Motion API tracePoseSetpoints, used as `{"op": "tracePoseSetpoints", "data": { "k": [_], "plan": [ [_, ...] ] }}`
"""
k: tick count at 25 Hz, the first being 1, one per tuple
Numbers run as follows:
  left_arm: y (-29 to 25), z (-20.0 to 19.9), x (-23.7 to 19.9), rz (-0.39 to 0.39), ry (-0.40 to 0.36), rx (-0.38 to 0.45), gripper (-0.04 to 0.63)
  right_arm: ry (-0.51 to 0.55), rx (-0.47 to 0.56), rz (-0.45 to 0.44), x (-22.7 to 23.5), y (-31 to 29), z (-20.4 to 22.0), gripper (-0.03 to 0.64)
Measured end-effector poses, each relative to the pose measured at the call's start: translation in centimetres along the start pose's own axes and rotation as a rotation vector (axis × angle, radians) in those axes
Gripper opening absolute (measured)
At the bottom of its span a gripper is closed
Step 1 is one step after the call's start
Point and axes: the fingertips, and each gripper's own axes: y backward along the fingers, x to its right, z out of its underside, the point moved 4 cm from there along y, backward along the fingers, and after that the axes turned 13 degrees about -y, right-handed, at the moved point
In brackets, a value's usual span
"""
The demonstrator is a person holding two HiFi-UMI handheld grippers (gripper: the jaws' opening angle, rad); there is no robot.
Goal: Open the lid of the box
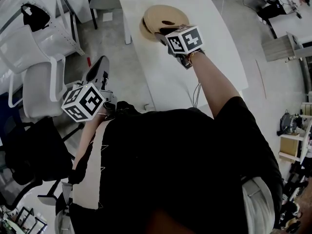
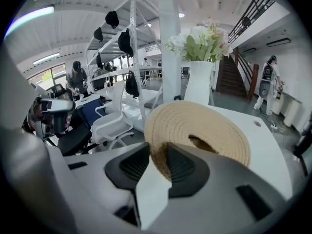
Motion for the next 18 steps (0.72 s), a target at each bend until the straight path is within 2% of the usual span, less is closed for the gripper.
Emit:
{"op": "tracePoseSetpoints", "data": {
  "k": [18],
  "plan": [
    [1.1, 0.1, 0.2, -0.011, -0.004, 0.003, 0.009, -0.008, 0.091, -0.024, -0.5, 1.4, -0.6, 0.106]
  ]
}}
